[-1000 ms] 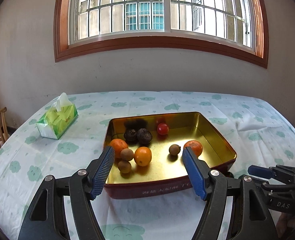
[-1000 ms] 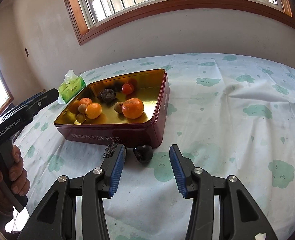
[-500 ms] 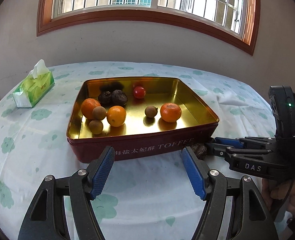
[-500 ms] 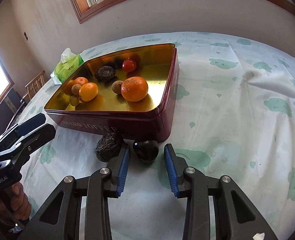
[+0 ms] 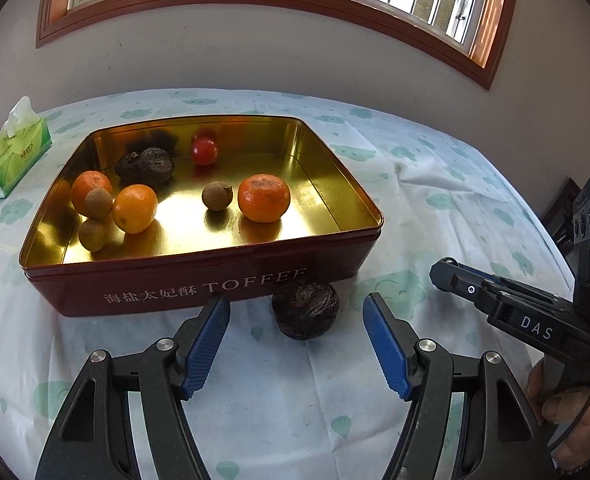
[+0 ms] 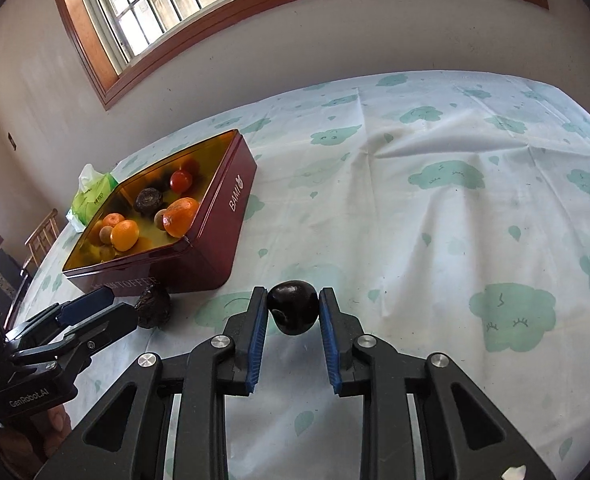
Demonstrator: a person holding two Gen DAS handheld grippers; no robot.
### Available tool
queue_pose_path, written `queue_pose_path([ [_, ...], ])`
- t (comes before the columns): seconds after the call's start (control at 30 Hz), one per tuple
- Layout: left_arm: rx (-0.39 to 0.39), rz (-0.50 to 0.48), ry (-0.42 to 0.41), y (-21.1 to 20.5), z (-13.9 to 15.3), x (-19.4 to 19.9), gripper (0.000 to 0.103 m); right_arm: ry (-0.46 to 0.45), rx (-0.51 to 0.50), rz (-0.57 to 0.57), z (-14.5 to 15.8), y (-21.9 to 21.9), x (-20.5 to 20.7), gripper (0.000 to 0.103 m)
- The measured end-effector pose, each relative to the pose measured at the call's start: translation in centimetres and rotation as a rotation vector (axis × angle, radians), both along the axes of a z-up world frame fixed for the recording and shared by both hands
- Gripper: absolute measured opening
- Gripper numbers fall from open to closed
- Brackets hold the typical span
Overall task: Organize fruits
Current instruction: 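Grasp a dark round fruit with the right gripper while the left grasps a wrinkled fruit, then lift both dark fruits and carry them over the tin with both grippers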
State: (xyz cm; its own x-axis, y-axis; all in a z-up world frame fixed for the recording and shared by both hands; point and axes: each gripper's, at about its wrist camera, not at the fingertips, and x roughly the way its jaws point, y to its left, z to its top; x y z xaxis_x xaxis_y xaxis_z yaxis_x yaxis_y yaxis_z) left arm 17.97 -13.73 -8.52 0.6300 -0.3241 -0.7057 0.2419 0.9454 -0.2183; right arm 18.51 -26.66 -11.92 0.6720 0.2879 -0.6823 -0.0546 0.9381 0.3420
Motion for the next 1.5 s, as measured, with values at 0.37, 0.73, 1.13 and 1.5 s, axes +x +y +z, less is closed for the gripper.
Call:
queue_pose_path([
  [0.37,-0.029,0.058,0.066,-1.2,-1.5,1.5,0.038,0.014,0.016,0.027,-0.2,0.3,0.4,0.024],
  [0.73,-0.031,0.050,-0.022,0.8,0.3,-1.8,0.038,0.034,-0.006,0.018,-0.4,0.5,0.7,0.024],
  [1.13,0.075,0.178,-0.194,6.9,3.7,-5.0,0.038,-0.098,-0.009,0.002,2.1,3.5,-4.1,0.024],
  [1.5,0.081,0.206,-0.245,8.9,4.4,-6.3,0.038,-0.231,-0.017,0.116,7.4,9.3,-7.6,0.024],
])
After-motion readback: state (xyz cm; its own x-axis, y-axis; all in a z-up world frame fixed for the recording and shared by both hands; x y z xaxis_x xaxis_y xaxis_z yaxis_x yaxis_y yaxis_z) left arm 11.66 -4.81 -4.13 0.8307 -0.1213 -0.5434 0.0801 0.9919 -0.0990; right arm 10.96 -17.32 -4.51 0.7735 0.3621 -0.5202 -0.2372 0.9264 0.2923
